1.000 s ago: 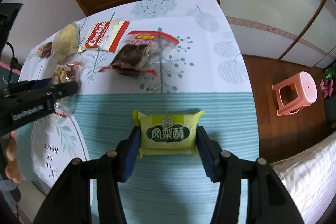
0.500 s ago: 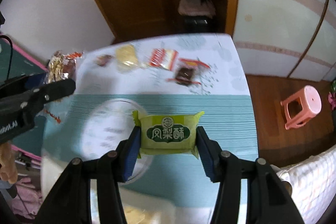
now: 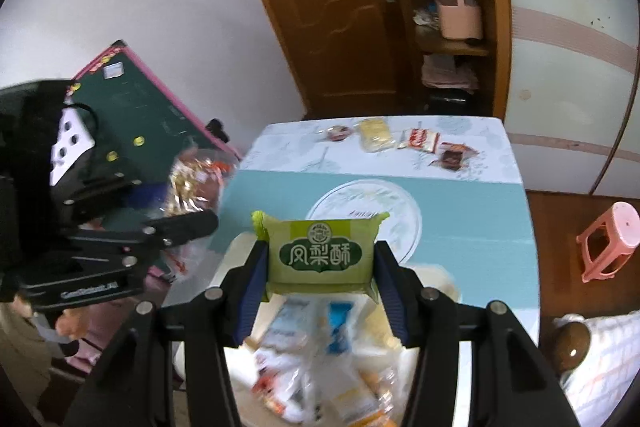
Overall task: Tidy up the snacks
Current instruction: 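Carry both snacks to the white tray and release them inside, then move both tools back toward the Cookie bag and remaining snacks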
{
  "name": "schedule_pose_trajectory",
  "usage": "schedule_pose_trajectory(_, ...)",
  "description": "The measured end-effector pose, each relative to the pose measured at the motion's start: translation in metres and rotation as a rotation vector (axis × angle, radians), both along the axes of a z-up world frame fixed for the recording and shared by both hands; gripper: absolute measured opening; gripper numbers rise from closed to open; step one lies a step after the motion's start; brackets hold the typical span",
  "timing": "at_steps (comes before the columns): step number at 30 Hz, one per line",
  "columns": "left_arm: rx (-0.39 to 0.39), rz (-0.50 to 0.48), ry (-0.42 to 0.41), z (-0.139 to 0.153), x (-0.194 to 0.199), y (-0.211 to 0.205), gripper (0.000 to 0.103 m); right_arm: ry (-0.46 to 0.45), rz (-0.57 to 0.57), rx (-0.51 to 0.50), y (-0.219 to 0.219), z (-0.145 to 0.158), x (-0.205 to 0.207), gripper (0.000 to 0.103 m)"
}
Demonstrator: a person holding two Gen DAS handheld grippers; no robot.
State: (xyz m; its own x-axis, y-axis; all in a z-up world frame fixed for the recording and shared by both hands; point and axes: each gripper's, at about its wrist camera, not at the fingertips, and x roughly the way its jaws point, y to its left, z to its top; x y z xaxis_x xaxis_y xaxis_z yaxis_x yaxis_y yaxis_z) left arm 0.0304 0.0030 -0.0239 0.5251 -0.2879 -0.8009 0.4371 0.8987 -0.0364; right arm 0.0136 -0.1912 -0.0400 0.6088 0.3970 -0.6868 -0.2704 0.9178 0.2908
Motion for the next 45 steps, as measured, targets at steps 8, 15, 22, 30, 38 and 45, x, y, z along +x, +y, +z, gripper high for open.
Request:
schedule_pose_trajectory(8, 0.035, 0.077, 0.009, -0.065, -0.050, 0.021, 0.044, -0.016, -0.082, -0.019, 0.009, -0.021, -0.030, 0.053)
schedule_pose_trajectory(15, 0.100, 0.141, -0.004, -0.102, -0.065, 0.024, 0.049, 0.042, -0.103, -0.099, 0.019, -0.037, -0.022, 0.058)
schedule_pose_trajectory(22, 0.097, 0.145, -0.072, -0.102, -0.075, 0.020, 0.092, 0.101, -0.161, -0.104, 0.014, -0.054, -0.017, 0.062)
schedule_pose_trajectory(30, 0.073, 0.149, -0.091, -0.098, -0.081, 0.022, 0.092, 0.122, -0.128, -0.078, 0.015, -0.055, -0.024, 0.063)
schedule_pose_trajectory(38, 0.047, 0.174, -0.117, -0.080, -0.076, 0.030, 0.092, 0.078, -0.093, -0.100, 0.023, -0.040, -0.030, 0.063)
schedule_pose_trajectory(45, 0.017, 0.182, -0.207, -0.033, -0.060, 0.038, 0.092, 0.049, -0.100, -0.131, 0.014, -0.019, -0.023, 0.063)
